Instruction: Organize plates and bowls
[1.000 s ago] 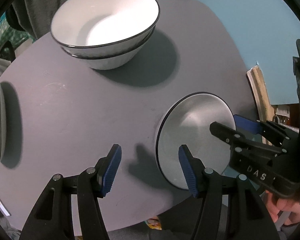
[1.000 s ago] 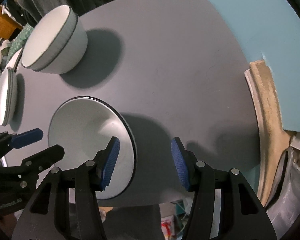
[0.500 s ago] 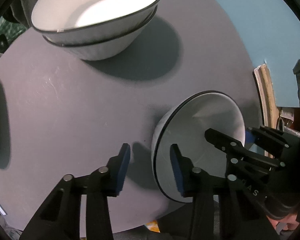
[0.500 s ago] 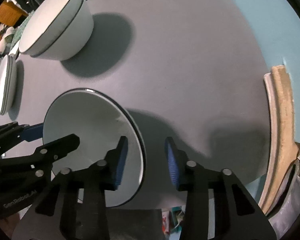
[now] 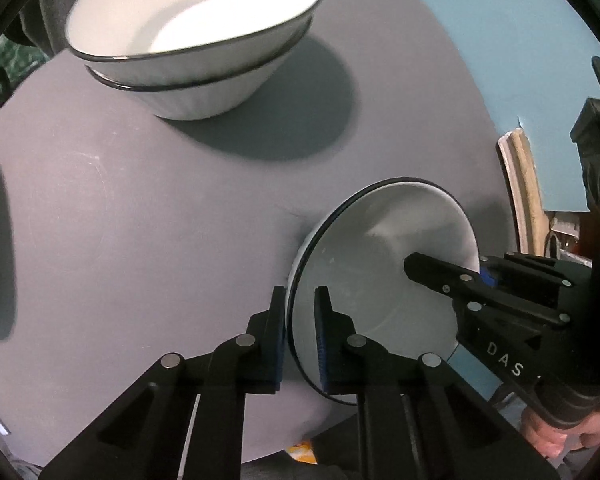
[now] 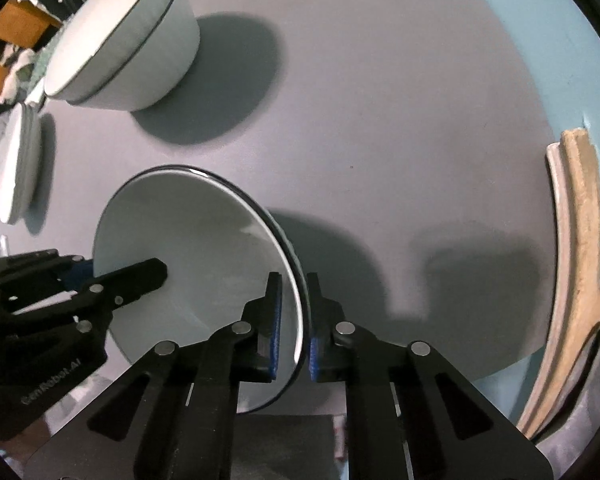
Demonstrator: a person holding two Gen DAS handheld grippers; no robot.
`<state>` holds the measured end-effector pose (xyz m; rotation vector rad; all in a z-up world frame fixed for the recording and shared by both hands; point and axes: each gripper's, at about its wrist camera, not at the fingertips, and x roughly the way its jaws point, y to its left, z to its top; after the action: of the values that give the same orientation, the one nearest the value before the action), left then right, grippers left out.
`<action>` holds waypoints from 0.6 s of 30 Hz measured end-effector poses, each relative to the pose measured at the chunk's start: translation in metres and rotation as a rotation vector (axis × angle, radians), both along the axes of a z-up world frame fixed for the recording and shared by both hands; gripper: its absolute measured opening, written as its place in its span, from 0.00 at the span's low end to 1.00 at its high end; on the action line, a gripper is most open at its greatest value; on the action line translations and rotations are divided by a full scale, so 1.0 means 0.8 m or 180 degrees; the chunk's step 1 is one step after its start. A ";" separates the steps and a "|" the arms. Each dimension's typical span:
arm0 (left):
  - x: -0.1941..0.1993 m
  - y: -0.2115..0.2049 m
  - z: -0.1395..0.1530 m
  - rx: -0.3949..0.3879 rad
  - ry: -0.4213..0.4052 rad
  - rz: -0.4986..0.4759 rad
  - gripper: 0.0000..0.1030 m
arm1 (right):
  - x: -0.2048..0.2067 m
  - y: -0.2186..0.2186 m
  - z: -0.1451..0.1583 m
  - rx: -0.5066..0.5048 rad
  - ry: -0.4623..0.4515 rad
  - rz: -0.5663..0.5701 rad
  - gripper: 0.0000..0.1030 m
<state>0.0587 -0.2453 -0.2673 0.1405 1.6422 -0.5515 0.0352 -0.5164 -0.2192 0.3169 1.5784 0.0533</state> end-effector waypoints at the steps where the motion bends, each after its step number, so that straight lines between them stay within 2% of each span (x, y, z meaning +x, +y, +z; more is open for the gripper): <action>1: -0.003 0.002 0.002 -0.0003 -0.0003 0.0006 0.12 | 0.002 0.002 0.001 0.0006 0.0000 0.0011 0.08; 9: -0.001 0.037 0.007 0.0087 -0.0044 0.0255 0.12 | 0.014 0.035 0.004 -0.0014 -0.0039 0.0222 0.08; 10: -0.006 0.030 0.006 0.0101 -0.0051 0.0290 0.12 | 0.015 0.040 0.004 -0.0012 -0.0042 0.0256 0.08; 18: -0.006 0.078 0.011 0.0164 -0.0068 0.0596 0.12 | 0.038 0.116 0.008 -0.0051 -0.0093 0.0625 0.08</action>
<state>0.0541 -0.1832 -0.2583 0.0298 1.6292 -0.3642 0.0659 -0.4233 -0.2131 0.1472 1.5759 0.1965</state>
